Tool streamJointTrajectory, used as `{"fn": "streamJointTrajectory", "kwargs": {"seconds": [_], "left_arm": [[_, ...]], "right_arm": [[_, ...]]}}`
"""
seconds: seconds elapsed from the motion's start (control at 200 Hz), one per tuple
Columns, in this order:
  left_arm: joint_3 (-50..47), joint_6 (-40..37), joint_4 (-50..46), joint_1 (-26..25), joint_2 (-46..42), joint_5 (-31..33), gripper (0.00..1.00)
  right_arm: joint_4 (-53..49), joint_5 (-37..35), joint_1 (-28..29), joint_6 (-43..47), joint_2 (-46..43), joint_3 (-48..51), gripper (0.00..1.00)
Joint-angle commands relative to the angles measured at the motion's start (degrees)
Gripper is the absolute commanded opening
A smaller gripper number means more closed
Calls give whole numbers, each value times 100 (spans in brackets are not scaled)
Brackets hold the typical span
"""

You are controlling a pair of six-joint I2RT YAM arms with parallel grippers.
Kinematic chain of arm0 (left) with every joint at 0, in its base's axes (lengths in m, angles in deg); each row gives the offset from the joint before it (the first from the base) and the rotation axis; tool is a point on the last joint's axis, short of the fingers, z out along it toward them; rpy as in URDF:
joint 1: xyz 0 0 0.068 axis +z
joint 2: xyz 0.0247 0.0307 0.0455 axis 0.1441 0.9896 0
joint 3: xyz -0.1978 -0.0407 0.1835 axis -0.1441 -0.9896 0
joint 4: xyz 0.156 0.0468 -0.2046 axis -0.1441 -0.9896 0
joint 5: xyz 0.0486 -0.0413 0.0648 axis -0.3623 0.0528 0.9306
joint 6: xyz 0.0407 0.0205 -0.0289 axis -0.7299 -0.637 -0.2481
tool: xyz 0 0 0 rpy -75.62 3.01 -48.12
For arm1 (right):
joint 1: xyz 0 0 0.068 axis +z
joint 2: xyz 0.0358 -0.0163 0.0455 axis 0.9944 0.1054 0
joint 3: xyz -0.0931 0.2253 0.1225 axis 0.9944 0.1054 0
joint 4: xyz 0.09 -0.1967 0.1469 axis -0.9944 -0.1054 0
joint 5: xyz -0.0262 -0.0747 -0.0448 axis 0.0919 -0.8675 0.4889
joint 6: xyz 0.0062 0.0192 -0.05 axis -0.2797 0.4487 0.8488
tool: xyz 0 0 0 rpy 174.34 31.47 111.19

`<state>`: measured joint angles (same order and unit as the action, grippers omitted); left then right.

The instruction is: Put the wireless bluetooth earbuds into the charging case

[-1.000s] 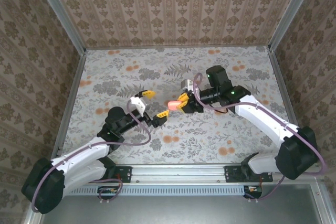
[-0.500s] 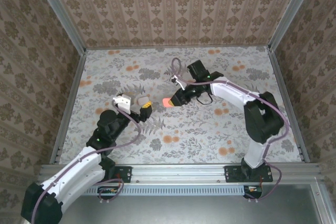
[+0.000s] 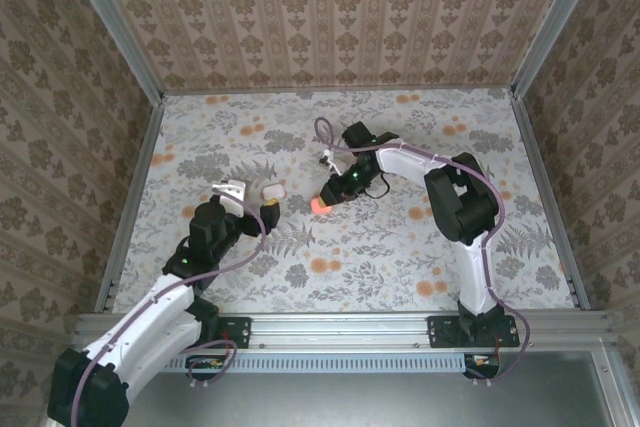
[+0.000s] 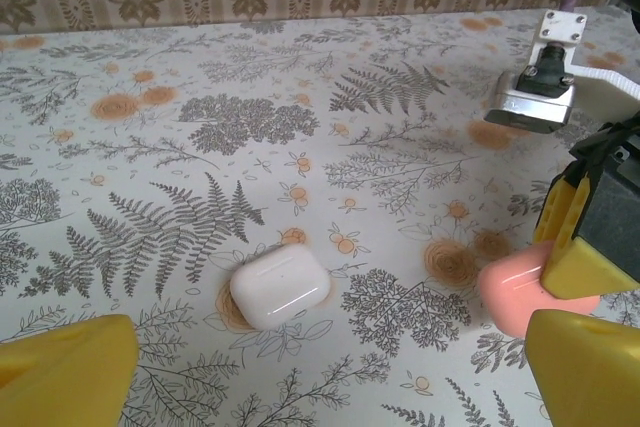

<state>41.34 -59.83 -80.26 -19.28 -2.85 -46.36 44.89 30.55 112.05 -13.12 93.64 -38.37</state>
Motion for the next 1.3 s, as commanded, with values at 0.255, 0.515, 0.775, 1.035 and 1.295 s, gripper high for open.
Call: {"fn": "streamJointTrajectory", "kwargs": {"seconds": [0.255, 0.515, 0.775, 1.035, 1.295], "left_arm": [[64, 123, 143, 113, 161, -239, 100], [87, 62, 254, 439, 345, -447, 100], [236, 25, 450, 800, 817, -626, 100], [808, -214, 284, 1092, 1359, -284, 100], [1407, -667, 327, 2267, 2145, 34, 100]], "right_arm": [[-758, -21, -153, -92, 481, -431, 29], [-938, -199, -309, -54, 597, -564, 36], [-924, -514, -579, -82, 454, -658, 49], [-432, -1262, -1023, -142, -484, -133, 54], [2782, -2853, -1803, -847, -2773, 2644, 69]]}}
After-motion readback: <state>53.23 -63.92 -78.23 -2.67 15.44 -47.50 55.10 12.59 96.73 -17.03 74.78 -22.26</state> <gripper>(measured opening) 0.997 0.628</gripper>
